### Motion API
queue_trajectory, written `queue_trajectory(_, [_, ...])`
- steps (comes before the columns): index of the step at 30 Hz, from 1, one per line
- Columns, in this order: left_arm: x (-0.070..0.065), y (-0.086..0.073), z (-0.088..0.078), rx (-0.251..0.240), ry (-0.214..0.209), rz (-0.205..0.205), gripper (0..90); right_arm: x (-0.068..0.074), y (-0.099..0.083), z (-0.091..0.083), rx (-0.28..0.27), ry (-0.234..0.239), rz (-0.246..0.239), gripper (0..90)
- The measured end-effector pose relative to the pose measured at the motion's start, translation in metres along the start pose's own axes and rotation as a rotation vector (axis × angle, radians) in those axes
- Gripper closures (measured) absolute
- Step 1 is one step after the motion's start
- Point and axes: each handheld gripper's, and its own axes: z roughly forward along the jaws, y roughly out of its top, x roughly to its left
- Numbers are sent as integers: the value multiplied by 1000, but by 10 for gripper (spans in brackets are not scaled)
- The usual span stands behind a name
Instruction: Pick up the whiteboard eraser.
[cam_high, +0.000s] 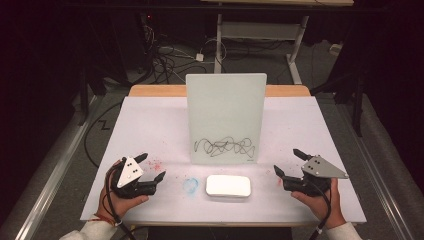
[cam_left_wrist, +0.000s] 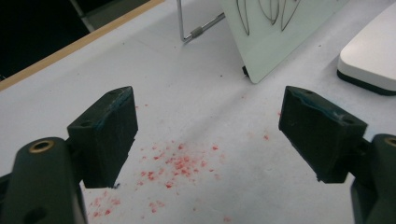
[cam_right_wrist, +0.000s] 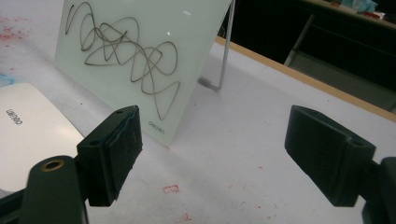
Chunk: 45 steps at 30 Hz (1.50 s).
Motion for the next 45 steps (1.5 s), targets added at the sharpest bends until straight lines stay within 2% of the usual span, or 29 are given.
queue_trajectory(3, [1, -1, 2, 9, 3, -11, 187, -1, -1, 2, 10, 22, 1, 197])
queue_trajectory(6, [1, -3, 4, 24, -8, -25, 186, 0, -1, 6, 43, 76, -11, 197])
queue_trajectory(8, [0, -4, 6, 26, -21, -17, 186, 2, 0, 7, 53, 102, -19, 198])
queue_trajectory(9, [-1, -4, 8, 31, -18, 3, 186, 2, 2, 8, 59, 124, -26, 198])
queue_trajectory(11, [-2, -5, 9, 46, -26, 17, 186, 5, 6, 11, 65, 158, -48, 205])
queue_trajectory(14, [-3, -5, 9, 44, -32, 14, 186, 10, 12, 17, 76, 218, -53, 212])
queue_trajectory(18, [-3, -5, 11, 50, -26, 20, 186, 22, 24, 27, 114, 305, -102, 218])
queue_trajectory(22, [-4, -4, 11, 53, -29, 26, 186, 36, 35, 37, 150, 400, -127, 221])
queue_trajectory(27, [-4, -5, 11, 61, -30, 30, 186, 58, 43, 56, 237, 511, -191, 218])
queue_trajectory(31, [-4, -5, 11, 66, -36, 28, 186, 77, 44, 74, 303, 576, -249, 218])
queue_trajectory(33, [-4, -6, 11, 67, -37, 28, 186, 83, 43, 83, 336, 611, -250, 221])
queue_trajectory(35, [-4, -6, 11, 72, -45, 17, 186, 88, 42, 92, 358, 616, -264, 219])
queue_trajectory(41, [-4, -7, 12, 76, -51, 16, 186, 101, 41, 111, 413, 656, -297, 225])
queue_trajectory(45, [-4, -7, 12, 77, -60, 18, 186, 106, 40, 120, 438, 674, -314, 245])
